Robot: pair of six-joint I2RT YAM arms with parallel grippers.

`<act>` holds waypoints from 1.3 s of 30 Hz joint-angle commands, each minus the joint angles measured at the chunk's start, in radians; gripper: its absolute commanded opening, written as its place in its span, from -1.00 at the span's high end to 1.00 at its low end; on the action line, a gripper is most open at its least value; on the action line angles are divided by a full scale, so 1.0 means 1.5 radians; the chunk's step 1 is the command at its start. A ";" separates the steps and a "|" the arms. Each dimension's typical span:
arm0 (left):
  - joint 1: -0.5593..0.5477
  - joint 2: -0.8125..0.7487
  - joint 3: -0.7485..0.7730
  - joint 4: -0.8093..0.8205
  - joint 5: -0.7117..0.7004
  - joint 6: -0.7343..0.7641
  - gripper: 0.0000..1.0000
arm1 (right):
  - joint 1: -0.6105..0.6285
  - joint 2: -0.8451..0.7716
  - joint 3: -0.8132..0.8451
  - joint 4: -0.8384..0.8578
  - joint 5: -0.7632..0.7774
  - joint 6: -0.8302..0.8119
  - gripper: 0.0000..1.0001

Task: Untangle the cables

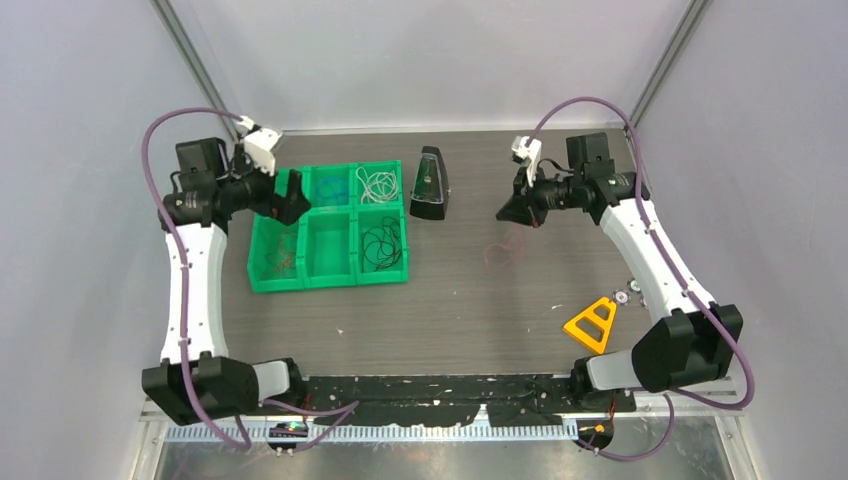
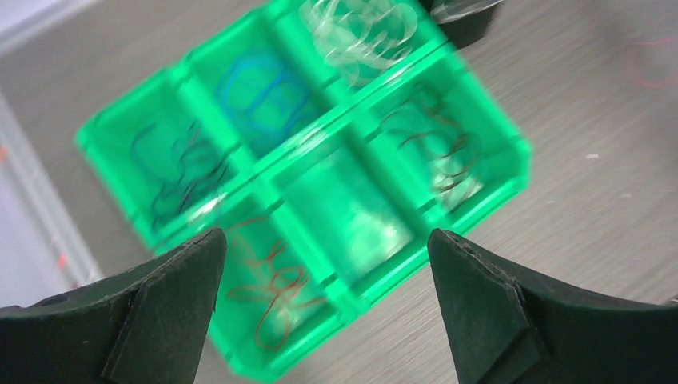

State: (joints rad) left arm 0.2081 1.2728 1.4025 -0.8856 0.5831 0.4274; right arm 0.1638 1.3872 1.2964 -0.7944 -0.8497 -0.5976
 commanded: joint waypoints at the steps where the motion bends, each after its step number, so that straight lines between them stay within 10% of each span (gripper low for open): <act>1: -0.120 -0.046 -0.012 0.109 0.125 -0.072 -0.99 | 0.034 -0.052 0.065 0.124 -0.079 0.148 0.89; 11: -0.501 0.014 -0.060 0.459 0.098 -0.234 -0.99 | 0.130 -0.125 0.100 0.315 -0.078 0.380 0.89; 20: -0.627 0.069 -0.063 0.626 0.102 -0.359 -0.98 | 0.205 -0.137 0.071 0.422 -0.031 0.465 0.89; 23: -0.645 0.074 -0.058 0.654 0.092 -0.388 -0.62 | 0.216 -0.139 0.062 0.446 -0.025 0.488 0.89; 29: -0.638 0.057 -0.068 0.629 0.102 -0.409 1.00 | 0.216 -0.150 0.058 0.435 -0.009 0.483 0.89; 39: -0.457 -0.017 -0.109 0.512 0.174 -0.443 1.00 | 0.119 -0.149 0.052 0.373 -0.003 0.480 0.55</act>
State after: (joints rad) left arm -0.5762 1.3186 1.2465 -0.0479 0.7799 -0.2249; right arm 0.3969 1.1736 1.3739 -0.2180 -0.8616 0.1123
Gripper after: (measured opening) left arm 0.009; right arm 0.175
